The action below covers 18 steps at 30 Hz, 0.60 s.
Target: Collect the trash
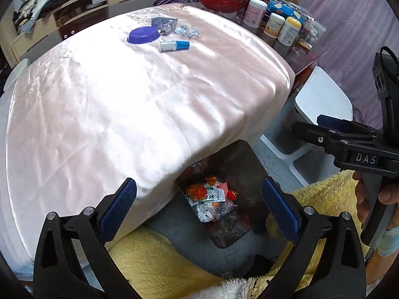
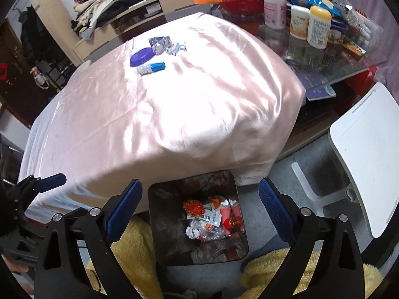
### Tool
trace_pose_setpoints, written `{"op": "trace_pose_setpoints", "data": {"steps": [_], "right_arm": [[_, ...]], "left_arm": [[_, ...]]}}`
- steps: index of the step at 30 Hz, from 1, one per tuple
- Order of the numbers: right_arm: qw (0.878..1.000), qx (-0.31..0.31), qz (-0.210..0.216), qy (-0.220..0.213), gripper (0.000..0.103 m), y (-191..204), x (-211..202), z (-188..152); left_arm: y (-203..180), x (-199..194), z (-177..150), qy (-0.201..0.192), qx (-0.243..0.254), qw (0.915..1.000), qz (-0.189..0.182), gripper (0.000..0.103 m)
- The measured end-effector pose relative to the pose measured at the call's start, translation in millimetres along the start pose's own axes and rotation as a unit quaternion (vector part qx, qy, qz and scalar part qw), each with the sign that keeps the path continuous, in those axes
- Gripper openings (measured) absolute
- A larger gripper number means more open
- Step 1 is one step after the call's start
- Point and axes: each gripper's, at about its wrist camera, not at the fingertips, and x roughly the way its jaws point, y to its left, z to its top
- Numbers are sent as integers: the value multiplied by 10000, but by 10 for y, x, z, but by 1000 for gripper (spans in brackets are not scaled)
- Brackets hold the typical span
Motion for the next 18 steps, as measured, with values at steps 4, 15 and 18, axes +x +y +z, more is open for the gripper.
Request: {"op": "trace_pose_setpoints", "data": {"steps": [4,15,18], "right_arm": [[9997,-86,18,-220,96,59,-76,309],[9997,-154,90,-188,96,158,412,1134],[9997,-179,105,-96,95,203,674,1361]], "left_arm": [[157,-65,213,-137,-79,9998,138,95],[561,191,800,-109,-475,9981,389,95],[628,317,969,-46,-570,9975,405,95]]}}
